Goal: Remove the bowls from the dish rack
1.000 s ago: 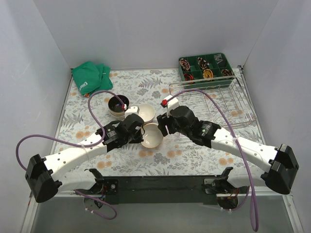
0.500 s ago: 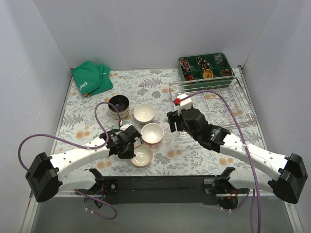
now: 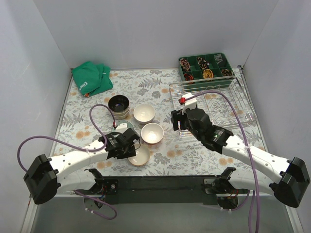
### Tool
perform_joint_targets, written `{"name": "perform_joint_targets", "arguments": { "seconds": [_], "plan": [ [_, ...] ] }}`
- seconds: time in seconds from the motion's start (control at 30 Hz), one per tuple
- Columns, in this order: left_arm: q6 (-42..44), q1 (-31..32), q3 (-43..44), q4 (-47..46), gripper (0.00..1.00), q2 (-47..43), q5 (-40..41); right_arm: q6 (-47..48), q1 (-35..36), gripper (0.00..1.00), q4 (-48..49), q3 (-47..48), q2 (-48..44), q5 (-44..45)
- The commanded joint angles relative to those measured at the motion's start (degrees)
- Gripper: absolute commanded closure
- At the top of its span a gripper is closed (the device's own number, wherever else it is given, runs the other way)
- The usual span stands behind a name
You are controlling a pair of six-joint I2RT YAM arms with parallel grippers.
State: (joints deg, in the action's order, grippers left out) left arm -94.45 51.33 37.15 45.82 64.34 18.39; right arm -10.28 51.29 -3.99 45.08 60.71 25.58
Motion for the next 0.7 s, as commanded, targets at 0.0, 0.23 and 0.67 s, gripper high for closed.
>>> {"name": "perform_joint_targets", "arguments": {
  "seconds": [0.0, 0.23, 0.67],
  "plan": [
    [-1.79, 0.00, 1.08, -0.56, 0.50, -5.17, 4.37, -0.17, -1.54, 0.24, 3.46, 0.27, -0.42, -1.84],
    [3.81, -1.31, 7.41, 0.15, 0.13, -7.21, 8.14, -1.40, -10.05, 0.22, 3.37, 4.39, 4.14, -13.42],
    [26.33, -32.51, 19.97, -9.18, 0.02, -8.69, -3.80, -6.68, -39.59, 0.17, -6.46, 7.48, -4.71, -20.94]
  ]
}}
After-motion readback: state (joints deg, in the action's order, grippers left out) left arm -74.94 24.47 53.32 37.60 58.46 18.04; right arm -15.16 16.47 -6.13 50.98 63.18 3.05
